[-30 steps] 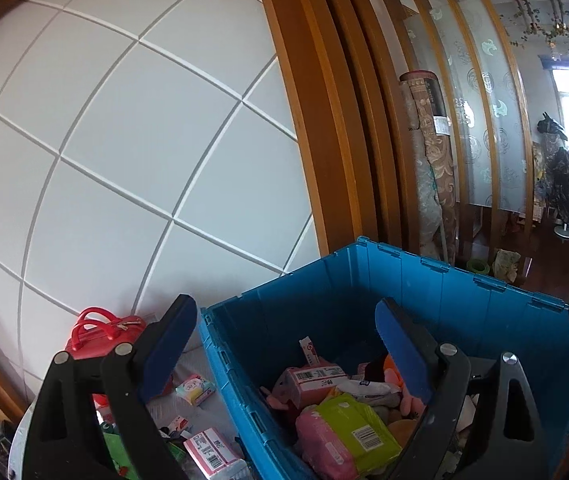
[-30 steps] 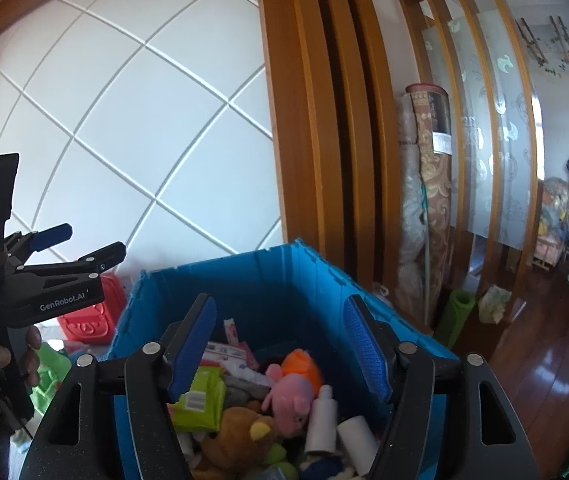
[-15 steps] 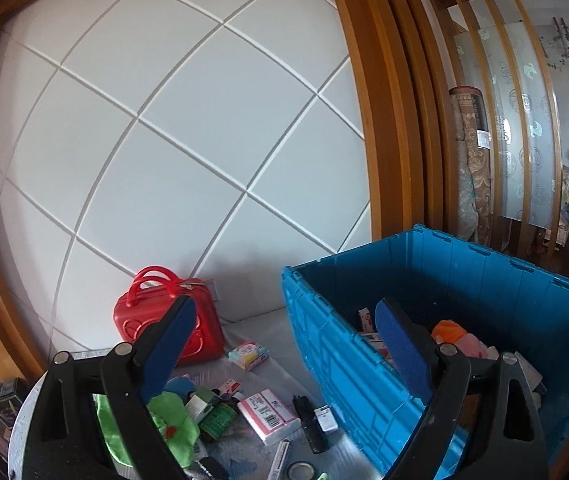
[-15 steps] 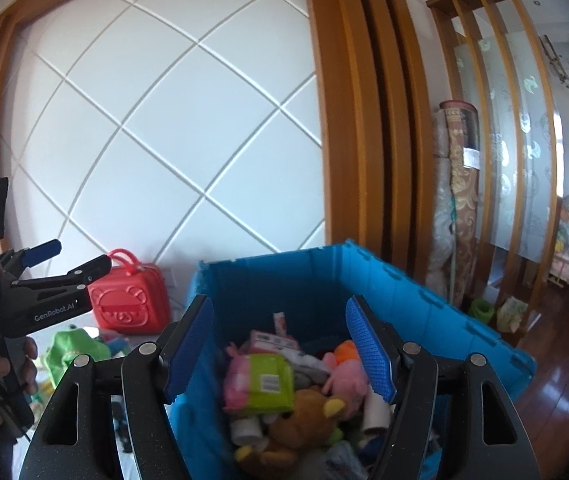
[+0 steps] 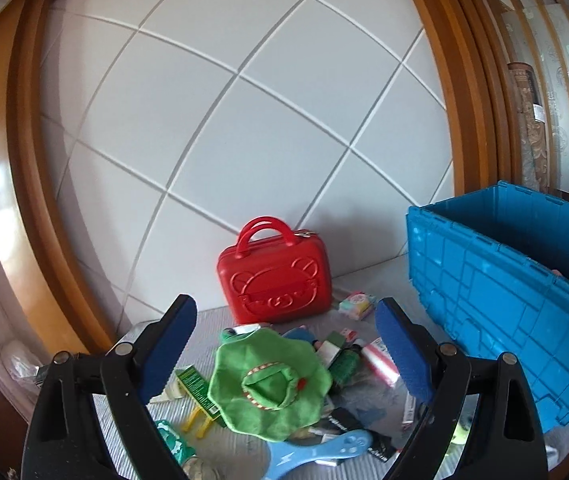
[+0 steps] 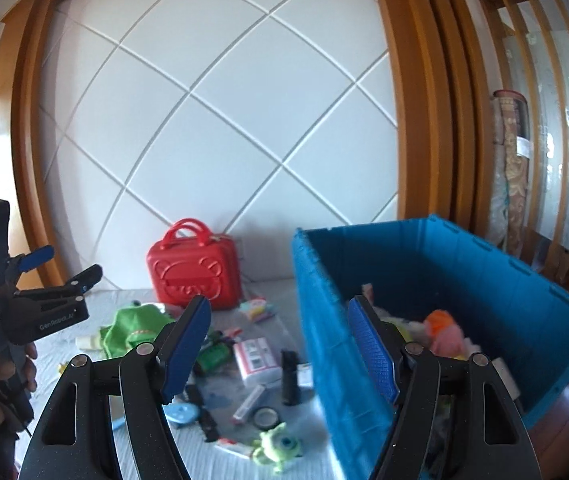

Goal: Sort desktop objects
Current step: 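Move both open tools back over the table pile, then close the left tool on the tape roll while the right tool grasps the black-wrapped roll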

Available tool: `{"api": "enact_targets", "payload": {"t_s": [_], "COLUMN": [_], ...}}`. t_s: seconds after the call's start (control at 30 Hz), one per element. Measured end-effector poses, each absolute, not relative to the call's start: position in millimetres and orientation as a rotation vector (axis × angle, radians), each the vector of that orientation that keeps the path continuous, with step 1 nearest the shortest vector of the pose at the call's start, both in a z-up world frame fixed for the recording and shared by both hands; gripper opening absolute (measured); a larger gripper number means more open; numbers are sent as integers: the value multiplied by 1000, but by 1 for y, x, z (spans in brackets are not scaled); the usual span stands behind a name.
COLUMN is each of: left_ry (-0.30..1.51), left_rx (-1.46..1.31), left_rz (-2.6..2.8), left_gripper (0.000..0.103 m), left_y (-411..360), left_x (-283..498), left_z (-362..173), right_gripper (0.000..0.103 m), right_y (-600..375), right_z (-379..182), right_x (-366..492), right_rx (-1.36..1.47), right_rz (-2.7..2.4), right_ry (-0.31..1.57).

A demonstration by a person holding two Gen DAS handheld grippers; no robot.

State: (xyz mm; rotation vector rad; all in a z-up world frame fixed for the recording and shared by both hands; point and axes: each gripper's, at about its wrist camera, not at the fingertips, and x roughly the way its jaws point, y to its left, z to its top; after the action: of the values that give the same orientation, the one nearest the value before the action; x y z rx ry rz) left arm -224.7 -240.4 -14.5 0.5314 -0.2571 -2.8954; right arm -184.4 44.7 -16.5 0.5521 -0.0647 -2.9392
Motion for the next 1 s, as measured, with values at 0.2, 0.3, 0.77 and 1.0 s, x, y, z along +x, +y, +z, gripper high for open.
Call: {"api": "enact_targets", "payload": {"t_s": [0.2, 0.3, 0.77, 1.0], "left_ry": [-246, -248, -270, -95], "left_rx": [532, 550, 696, 842], "left_rz": [-2805, -2753, -2595, -2481], "left_gripper": [92, 92, 92, 92], "left_y": [-309, -329, -355, -394], "left_x": [-201, -195, -191, -172], "left_z": [-44, -61, -154, -218], "right_gripper": [72, 73, 73, 73], "right_y": [6, -4, -45, -63], "right_z": [-48, -63, -167, -229], "right_x": [-197, -211, -283, -306], "right_rx": [656, 702, 914, 1069], "right_rz": [-2869, -2825, -2501, -2382], "right_ry": [-54, -35, 142, 181]}}
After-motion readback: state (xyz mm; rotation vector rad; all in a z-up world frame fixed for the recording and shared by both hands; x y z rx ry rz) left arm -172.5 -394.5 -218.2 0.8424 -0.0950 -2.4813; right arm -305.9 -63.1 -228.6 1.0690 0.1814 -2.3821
